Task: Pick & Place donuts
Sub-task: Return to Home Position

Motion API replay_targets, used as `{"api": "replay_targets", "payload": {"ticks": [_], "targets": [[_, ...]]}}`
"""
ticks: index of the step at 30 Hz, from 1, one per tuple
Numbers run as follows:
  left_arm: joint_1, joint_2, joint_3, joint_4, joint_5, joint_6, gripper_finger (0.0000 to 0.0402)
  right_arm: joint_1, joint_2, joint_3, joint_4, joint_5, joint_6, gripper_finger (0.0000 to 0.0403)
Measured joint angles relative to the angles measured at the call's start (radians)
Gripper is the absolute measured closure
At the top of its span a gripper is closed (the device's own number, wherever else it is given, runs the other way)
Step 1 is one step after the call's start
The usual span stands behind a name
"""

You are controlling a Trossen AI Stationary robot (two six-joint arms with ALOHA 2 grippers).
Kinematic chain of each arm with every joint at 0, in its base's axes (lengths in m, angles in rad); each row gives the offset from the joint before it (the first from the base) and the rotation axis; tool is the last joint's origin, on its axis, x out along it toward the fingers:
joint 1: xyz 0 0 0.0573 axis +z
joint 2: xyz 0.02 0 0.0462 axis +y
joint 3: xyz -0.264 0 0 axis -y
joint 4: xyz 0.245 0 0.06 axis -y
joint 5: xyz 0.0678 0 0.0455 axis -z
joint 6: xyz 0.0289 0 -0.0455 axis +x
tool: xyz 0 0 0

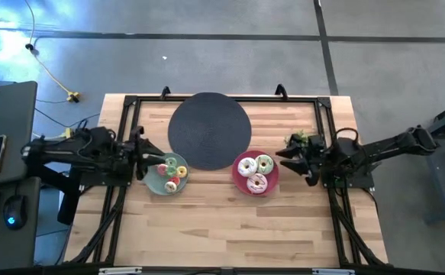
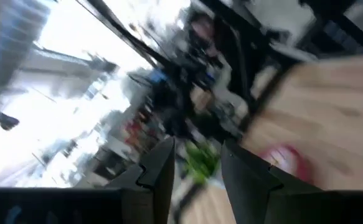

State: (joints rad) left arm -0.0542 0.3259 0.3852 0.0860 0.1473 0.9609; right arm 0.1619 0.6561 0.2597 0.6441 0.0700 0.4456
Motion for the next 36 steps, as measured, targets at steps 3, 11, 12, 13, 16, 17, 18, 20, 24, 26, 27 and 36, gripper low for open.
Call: {"api": "replay_targets", "payload": {"ticks": [3, 11, 12, 13, 16, 17, 18, 20, 24, 26, 27, 36], "targets": [[0.024, -0.112, -0.002, -0.166, 0.000, -0.010, 0.0278, 0.000, -0.082, -0.061, -0.013, 0.013, -0.004, 0.0222], [0.028, -0.326, -0.002, -0.363, -0.057, 0.051, 0.0278, 0.000, -0.238, -0.205, 0.027, 0.054, -0.008, 0.0222], [0.028, -0.322, 0.001, -0.373, -0.072, 0.053, 0.0278, 0.000, -0.252, -0.217, 0.030, 0.054, -0.015, 0.0222], [0.028, -0.318, 0.000, -0.389, -0.084, 0.056, 0.0278, 0.000, -0.267, -0.230, 0.033, 0.054, -0.023, 0.0222], [0.028, -0.305, -0.012, -0.385, -0.122, 0.067, 0.0278, 0.000, -0.294, -0.249, 0.022, 0.071, -0.050, 0.0222], [0.028, -0.304, -0.020, -0.374, -0.128, 0.067, 0.0278, 0.000, -0.300, -0.249, 0.006, 0.078, -0.063, 0.0222], [0.028, -0.309, -0.031, -0.381, -0.127, 0.071, 0.0278, 0.000, -0.301, -0.249, 0.014, 0.089, -0.077, 0.0222], [0.028, -0.318, -0.051, -0.381, -0.100, 0.088, 0.0278, 0.000, -0.307, -0.249, 0.027, 0.095, -0.107, 0.0222], [0.028, -0.319, -0.091, -0.376, -0.070, 0.094, 0.0278, 0.000, -0.309, -0.250, 0.024, 0.089, -0.135, 0.0222], [0.028, -0.319, -0.115, -0.372, -0.074, 0.111, 0.0278, 0.000, -0.310, -0.250, 0.007, 0.073, -0.142, 0.0222], [0.028, -0.320, -0.127, -0.368, -0.081, 0.116, 0.0278, 0.000, -0.309, -0.250, -0.005, 0.066, -0.144, 0.0222], [0.028, -0.320, -0.223, -0.341, -0.118, 0.187, 0.0278, 0.000, -0.309, -0.250, -0.087, 0.088, -0.254, 0.0222]]}}
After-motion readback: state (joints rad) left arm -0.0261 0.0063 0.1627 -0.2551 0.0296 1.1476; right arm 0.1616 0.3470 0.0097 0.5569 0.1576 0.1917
